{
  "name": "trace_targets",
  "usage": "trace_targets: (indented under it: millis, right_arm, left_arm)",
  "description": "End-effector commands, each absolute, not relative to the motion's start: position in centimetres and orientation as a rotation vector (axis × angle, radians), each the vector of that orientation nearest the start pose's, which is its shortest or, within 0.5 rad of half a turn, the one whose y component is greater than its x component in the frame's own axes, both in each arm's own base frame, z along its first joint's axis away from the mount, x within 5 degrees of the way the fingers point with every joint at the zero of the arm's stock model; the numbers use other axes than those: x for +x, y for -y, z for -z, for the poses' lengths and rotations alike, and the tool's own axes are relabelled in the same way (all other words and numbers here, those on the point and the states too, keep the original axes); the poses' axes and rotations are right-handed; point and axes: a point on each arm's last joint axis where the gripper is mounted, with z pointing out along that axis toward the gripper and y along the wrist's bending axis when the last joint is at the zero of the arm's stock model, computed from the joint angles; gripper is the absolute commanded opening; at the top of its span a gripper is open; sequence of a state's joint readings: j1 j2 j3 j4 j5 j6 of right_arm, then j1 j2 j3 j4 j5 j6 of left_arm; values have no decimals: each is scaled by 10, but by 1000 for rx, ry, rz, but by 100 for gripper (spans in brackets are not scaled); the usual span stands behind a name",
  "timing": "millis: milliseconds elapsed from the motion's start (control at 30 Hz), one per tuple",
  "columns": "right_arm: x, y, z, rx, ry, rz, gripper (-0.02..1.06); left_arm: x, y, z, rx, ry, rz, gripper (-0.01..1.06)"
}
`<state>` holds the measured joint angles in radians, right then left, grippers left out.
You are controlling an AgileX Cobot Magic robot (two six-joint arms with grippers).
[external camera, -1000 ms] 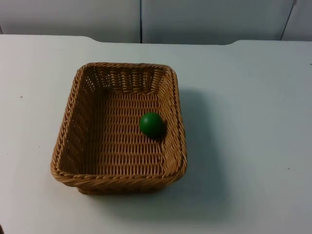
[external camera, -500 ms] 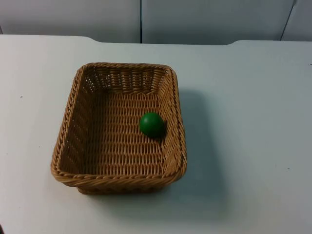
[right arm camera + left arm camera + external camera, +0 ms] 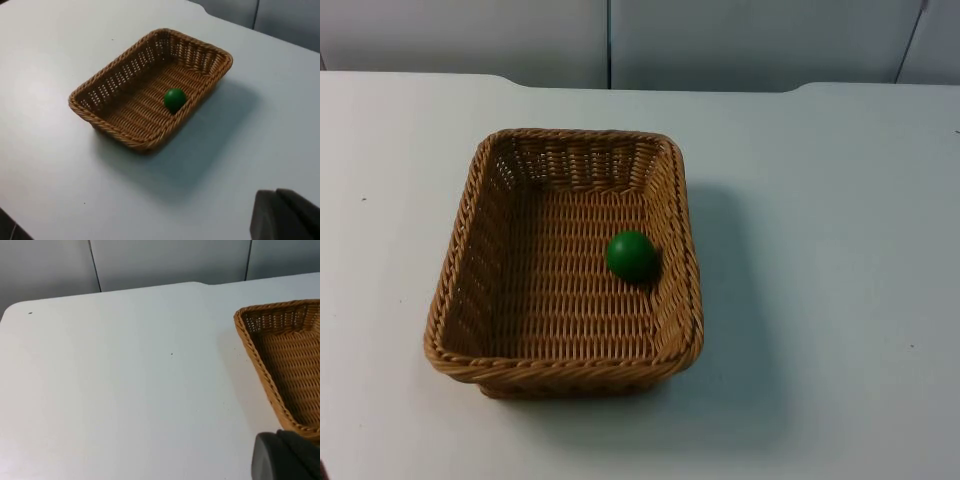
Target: Pick up the basket with the left hand and place the ball into the basket with the right hand.
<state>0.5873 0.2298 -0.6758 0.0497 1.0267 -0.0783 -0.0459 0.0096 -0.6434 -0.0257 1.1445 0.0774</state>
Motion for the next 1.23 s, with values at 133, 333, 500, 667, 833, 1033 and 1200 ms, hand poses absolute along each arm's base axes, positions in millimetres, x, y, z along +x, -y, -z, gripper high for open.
trace_targets:
  millis: [133, 333, 500, 667, 833, 1033, 1200]
  right_arm:
    - [-13, 4, -300, -669, -1863, -384, 0]
    - [-11, 2, -284, -717, -1933, -362, 0]
    - [-8, 1, -279, -719, -1942, -353, 0]
    - [-8, 1, -279, -719, -1942, -360, 0]
    - [-8, 1, -279, -719, -1942, -360, 0]
    - [-8, -1, -279, -558, -1985, -263, 0]
    - [-8, -2, -279, -428, -2012, -184, 0]
  left_arm:
    - [-20, 1, -305, 122, -1959, 3, 0]
    - [-10, 2, -287, 137, -2014, 0, 0]
    - [-10, 2, -285, 142, -2018, -3, 0]
    - [-7, 2, -279, 144, -2043, -6, 0]
    - [-7, 1, -279, 143, -2044, -9, 0]
    - [-7, 1, -279, 143, -2044, -9, 0]
    - [-7, 1, -279, 143, -2044, -9, 0]
